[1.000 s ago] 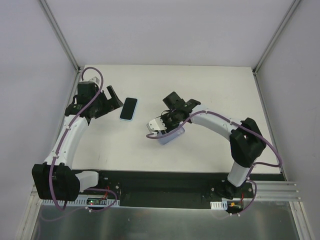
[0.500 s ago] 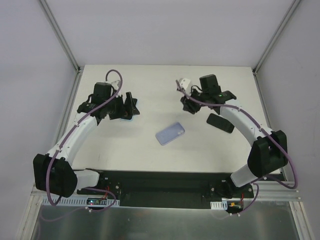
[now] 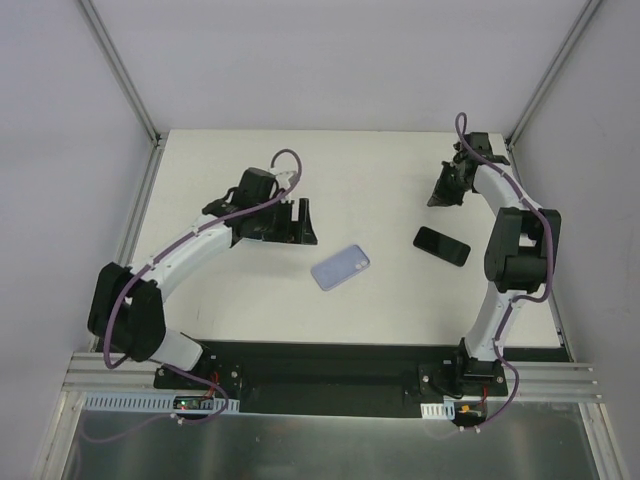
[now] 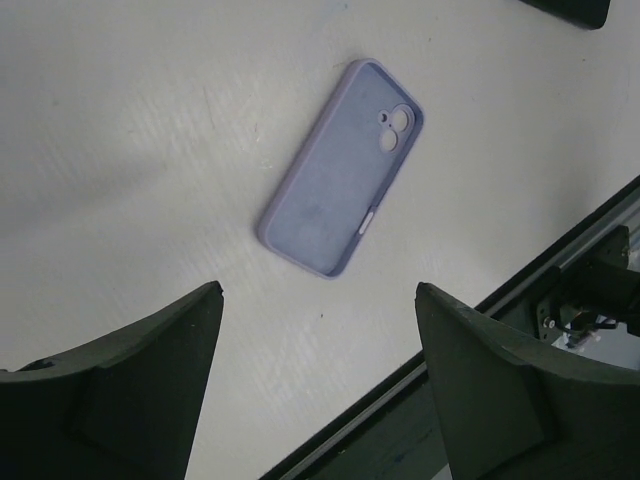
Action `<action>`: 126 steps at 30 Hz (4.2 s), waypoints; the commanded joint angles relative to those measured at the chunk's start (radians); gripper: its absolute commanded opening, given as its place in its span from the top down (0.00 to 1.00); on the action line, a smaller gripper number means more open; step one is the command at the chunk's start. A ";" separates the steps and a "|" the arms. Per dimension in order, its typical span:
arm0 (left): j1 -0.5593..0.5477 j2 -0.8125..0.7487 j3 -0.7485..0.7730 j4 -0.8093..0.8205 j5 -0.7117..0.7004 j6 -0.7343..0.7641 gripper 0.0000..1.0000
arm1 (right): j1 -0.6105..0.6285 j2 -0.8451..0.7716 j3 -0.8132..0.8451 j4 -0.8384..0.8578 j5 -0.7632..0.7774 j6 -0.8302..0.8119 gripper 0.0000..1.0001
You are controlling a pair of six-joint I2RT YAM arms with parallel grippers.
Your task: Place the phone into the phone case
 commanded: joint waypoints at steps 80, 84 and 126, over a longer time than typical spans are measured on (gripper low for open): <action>-0.194 0.434 0.127 0.160 -0.237 0.246 0.22 | 0.116 -0.318 -0.406 -0.178 0.502 0.149 0.04; -0.197 0.454 0.150 0.158 -0.230 0.292 0.22 | 0.111 -0.290 -0.397 -0.165 0.540 0.192 0.04; -0.249 0.420 0.132 0.052 -0.224 -0.316 0.82 | 0.065 -0.145 -0.452 -0.029 0.399 0.160 0.22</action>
